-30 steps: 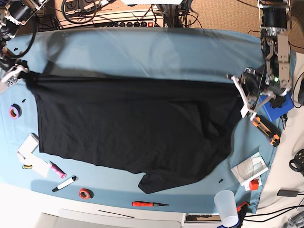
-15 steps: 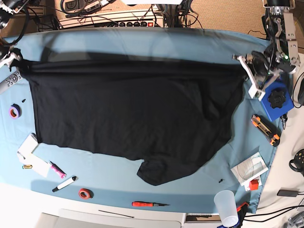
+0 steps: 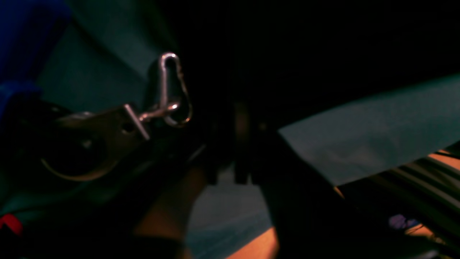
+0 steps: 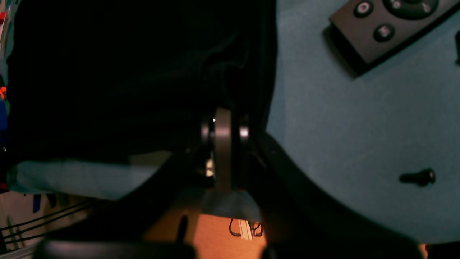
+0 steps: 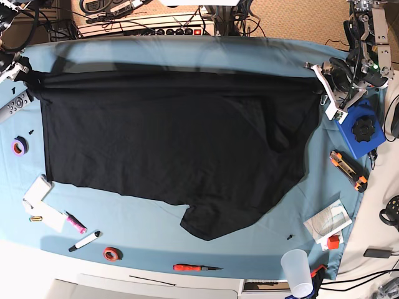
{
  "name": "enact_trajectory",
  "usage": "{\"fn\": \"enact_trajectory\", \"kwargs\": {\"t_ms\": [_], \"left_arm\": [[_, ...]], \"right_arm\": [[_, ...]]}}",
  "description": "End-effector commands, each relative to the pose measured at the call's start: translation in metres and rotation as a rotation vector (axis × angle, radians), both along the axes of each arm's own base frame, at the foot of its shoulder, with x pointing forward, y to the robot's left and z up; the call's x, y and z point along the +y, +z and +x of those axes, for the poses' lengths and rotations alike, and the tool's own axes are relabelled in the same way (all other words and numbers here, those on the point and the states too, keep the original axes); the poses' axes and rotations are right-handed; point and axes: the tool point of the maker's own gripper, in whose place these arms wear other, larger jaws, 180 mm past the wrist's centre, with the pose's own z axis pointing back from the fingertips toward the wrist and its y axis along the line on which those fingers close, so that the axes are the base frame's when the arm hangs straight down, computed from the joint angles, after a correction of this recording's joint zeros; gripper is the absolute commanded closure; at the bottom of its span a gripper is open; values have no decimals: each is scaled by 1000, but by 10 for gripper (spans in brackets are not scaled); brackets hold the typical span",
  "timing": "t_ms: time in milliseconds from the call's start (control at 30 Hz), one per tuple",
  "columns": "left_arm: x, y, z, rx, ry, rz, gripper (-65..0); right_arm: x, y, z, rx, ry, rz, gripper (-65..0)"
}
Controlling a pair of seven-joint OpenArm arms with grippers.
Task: Layout the t-shirt on the table in an organized manner, then fold the t-shirt properly
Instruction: 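Pull the shirt edge taut with the left gripper, then release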
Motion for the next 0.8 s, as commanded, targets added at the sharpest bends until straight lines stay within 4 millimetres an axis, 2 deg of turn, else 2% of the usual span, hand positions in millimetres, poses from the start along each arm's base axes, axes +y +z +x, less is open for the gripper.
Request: {"fn": "enact_trajectory", "kwargs": {"t_ms": [0, 67, 100, 233, 400, 500, 767], "left_arm": [[14, 0, -4, 26, 1, 57, -159], [12, 1, -5, 32, -3, 52, -195], [11, 2, -6, 35, -7, 49, -196], [2, 19, -1, -4, -28, 38, -196], [1, 62, 19, -170, -34, 64, -196], [-6, 82, 30, -270, -59, 57, -196], [-14, 89, 37, -339, -106, 41, -196]], "right_arm": [[-11, 20, 10, -55, -3, -37, -86], [-11, 20, 10, -56, -2, -37, -175], [-11, 20, 10, -56, -2, -37, -194], [-9, 22, 12, -69, -2, -27, -194], [-3, 34, 20, -142, 3, 24, -194], [-3, 36, 23, -150, 3, 22, -194], [-3, 46, 38, -200, 3, 23, -194]]}}
